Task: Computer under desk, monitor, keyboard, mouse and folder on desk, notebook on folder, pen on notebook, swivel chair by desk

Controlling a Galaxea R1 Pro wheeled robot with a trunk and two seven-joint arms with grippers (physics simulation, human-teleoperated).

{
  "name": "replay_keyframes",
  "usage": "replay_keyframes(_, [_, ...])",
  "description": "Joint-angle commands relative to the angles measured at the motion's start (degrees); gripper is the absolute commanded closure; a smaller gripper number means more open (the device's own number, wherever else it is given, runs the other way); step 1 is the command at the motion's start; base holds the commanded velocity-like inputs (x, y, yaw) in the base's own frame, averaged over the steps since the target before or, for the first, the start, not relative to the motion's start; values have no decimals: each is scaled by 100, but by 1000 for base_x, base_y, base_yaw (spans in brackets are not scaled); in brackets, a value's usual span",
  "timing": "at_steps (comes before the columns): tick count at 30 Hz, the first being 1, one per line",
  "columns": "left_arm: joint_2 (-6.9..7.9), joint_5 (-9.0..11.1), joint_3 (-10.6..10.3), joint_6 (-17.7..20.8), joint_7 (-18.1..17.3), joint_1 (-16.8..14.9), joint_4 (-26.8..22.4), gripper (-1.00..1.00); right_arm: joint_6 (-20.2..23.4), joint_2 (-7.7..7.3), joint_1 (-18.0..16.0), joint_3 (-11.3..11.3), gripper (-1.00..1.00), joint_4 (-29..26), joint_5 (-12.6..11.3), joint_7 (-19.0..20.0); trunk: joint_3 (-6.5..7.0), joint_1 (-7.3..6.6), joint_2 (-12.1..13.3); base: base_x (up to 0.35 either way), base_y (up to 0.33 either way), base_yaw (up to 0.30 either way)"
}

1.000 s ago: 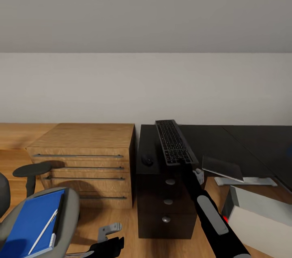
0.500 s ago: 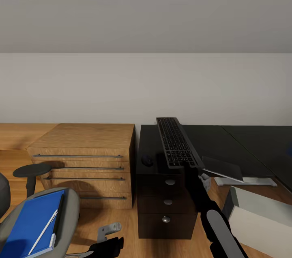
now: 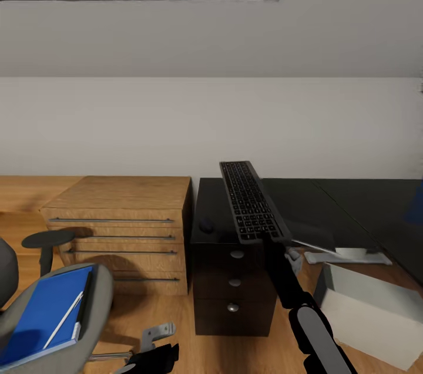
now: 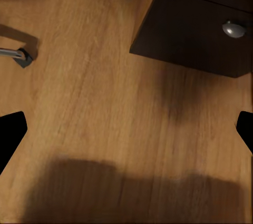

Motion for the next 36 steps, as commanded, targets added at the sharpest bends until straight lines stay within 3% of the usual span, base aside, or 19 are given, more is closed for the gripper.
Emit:
replay_keyframes(1, [0, 61, -3, 16, 51, 0, -10, -100, -38, 1, -3, 9, 100, 4, -66, 49, -4, -3, -3, -258, -187, 0])
replay_keyframes(6, [-5, 49, -21, 8, 48, 0, -9, -100, -50, 18, -3, 10, 100, 4, -65, 71, -4, -3, -3, -262, -190, 0])
replay_keyframes(27, [-4, 62, -18, 10, 38, 0, -14, -100, -49, 6, -3, 2, 100, 23, -79, 48, 373, -464, 840, -277, -154, 0])
replay_keyframes(36, [-8, 60, -29, 20, 51, 0, -35, -100, -43, 6, -3, 2, 100, 30, -75, 40, 534, -662, 1200, -36, -1, 0])
